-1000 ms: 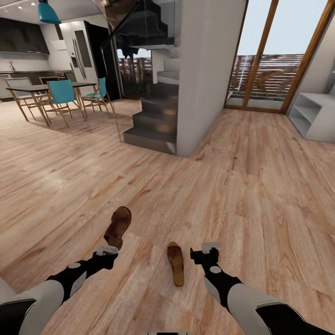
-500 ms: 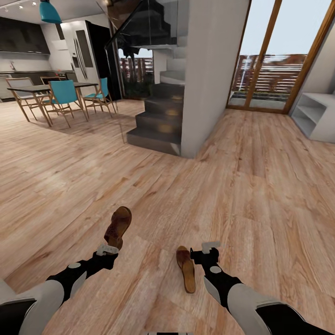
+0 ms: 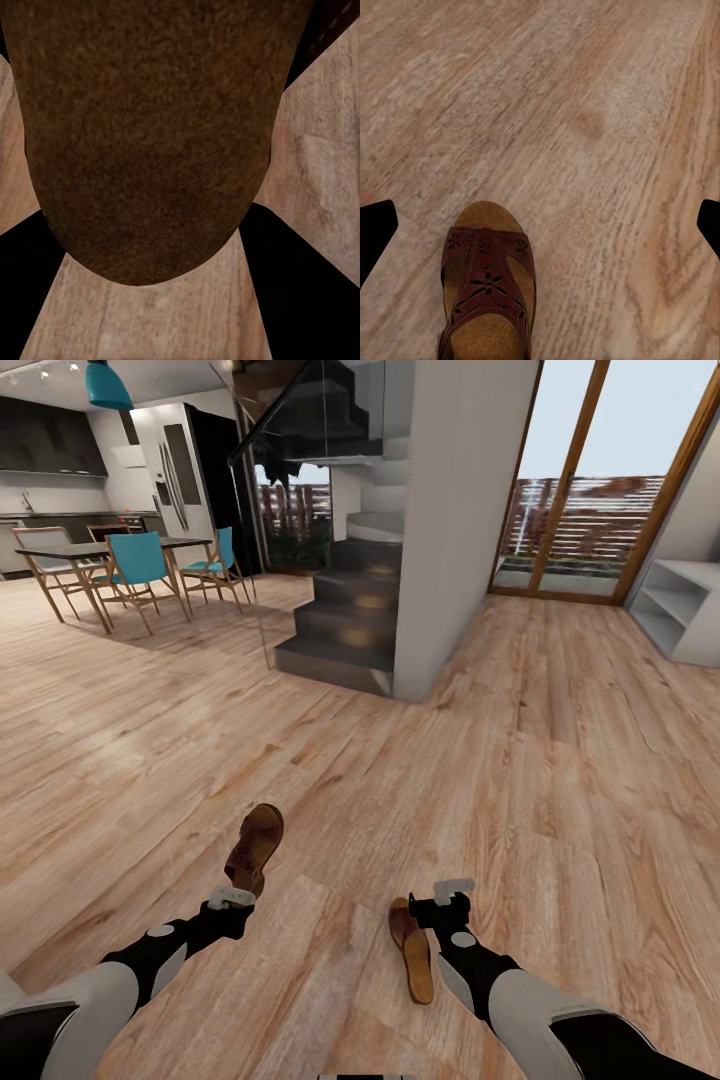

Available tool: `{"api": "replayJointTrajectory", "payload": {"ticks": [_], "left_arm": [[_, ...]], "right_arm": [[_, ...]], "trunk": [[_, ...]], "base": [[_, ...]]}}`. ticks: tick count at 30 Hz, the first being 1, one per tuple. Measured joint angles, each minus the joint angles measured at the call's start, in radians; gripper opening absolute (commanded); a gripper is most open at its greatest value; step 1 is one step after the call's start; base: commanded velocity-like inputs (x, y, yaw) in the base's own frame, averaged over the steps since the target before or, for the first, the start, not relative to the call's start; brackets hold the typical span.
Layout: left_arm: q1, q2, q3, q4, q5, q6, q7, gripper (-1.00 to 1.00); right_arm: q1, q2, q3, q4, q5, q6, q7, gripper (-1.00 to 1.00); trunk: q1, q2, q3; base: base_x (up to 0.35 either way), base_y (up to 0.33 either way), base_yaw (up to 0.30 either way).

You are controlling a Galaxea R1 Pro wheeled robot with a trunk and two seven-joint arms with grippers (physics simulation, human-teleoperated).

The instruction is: Pick up the two gym shoes and the two sandals from the corridor floor and place them onto the hallstand (shoe rack) in the corridor, making sure they are on the rack and not on the floor. Arrange them so the two gym shoes are next to each other and the two sandals are next to each other.

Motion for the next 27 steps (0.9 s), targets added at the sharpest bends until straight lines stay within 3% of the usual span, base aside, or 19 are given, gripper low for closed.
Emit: {"api": "replayJointTrajectory", "payload": {"ticks": [10, 18, 24, 27], "left_arm": [[0.0, 0.0, 0.0, 0.0, 0.0, 0.0, 0.0, -1.0], [0.0, 0.0, 0.0, 0.0, 0.0, 0.0, 0.001, -1.0], [0.0, 0.0, 0.0, 0.0, 0.001, 0.0, 0.001, -1.0], [0.0, 0.0, 0.0, 0.0, 0.001, 0.0, 0.001, -1.0]], "right_arm": [[0.0, -0.004, 0.0, 0.086, -0.001, 0.003, 0.0, 1.0], [0.034, -0.001, 0.001, 0.118, -0.003, 0.006, 0.006, 1.0], [0.055, 0.001, 0.002, 0.122, -0.003, 0.003, 0.11, 1.0], [0.059, 0.001, 0.001, 0.122, -0.003, 0.002, 0.127, 1.0]], "trunk": [[0.0, 0.0, 0.0], [0.0, 0.0, 0.0], [0.0, 0.0, 0.0], [0.0, 0.0, 0.0]], "base": [[0.014, 0.002, 0.0], [0.081, 0.0, 0.0], [0.097, 0.006, 0.0], [0.155, 0.099, 0.0]]}}
